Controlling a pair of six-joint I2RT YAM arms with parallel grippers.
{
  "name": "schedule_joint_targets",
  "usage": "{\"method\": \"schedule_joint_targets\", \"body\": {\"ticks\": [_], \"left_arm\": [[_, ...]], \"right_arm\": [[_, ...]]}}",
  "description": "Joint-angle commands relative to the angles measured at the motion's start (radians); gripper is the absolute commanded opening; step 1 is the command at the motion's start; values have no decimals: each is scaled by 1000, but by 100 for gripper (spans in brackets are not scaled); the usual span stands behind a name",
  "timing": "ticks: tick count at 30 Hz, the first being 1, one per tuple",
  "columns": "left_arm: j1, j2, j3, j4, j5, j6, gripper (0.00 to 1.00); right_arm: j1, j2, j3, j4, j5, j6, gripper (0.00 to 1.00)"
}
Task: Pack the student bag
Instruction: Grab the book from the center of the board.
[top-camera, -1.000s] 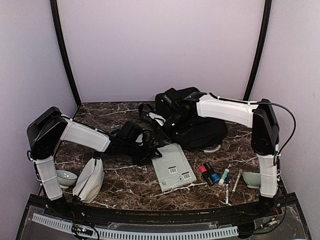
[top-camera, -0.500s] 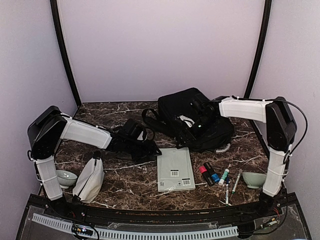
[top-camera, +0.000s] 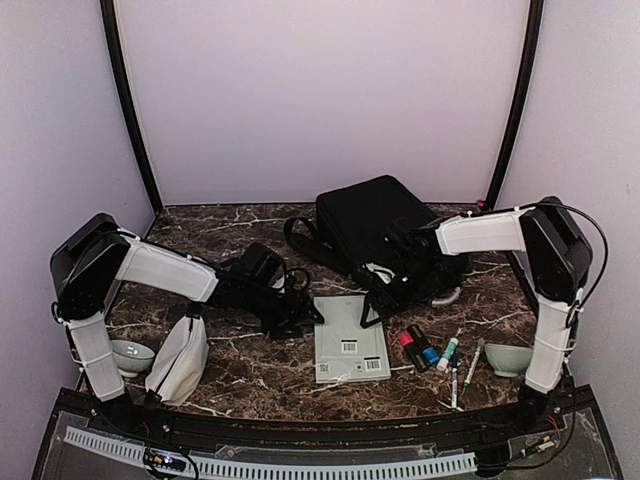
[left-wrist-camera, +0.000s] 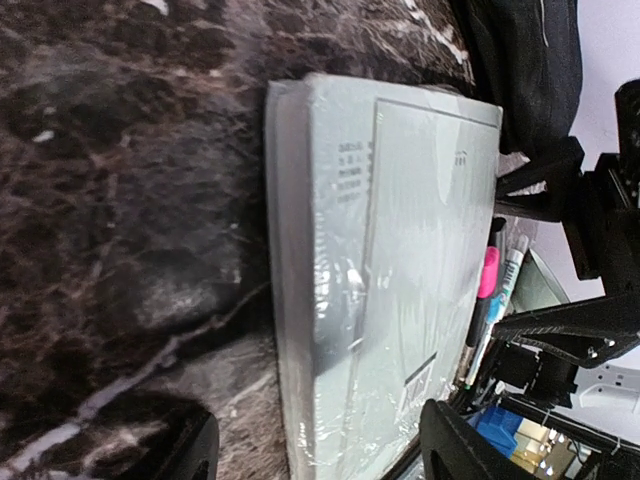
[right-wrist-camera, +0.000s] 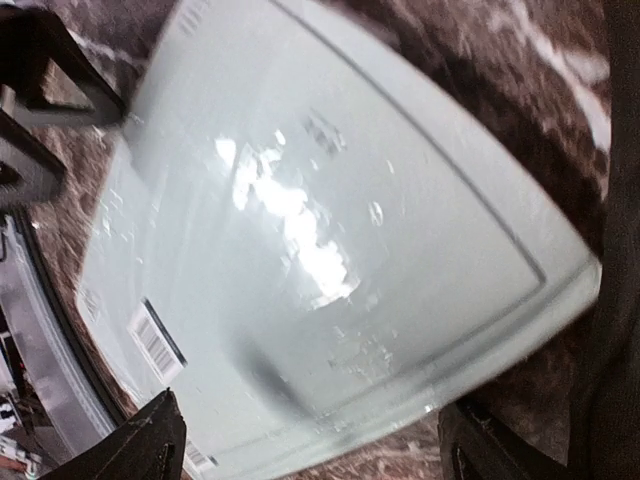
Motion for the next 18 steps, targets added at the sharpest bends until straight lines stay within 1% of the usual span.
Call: {"method": "schedule_joint_targets", "body": {"ticks": [1,3,5,7,10,13,15,18], "left_arm": [[-31,84,-11,22,85,-29,71],[-39,111,-10,46,99,-45,69],[-42,128,-16,73,105,-59,68],[-42,139,-18,88,100,-62,66],[-42,140,-3,96,77,-39,65],[-40,141,25,118,37,-20,64],[-38,149,45,133,11,-22,64],[-30,162,76,128,-9,-34,62]], "right_arm": [[10,91,25,25,-92,22,88],[30,136,68,10,-175,7,86],[63,166,127,-10,-281,-18,83],[95,165,192,-22,-326,-32,80],[119,113,266,3,-374,-14,79],[123,66,325,22,-387,-10,80],[121,58,344,41,-381,3,80],[121,75,385,23,-387,6,78]]}}
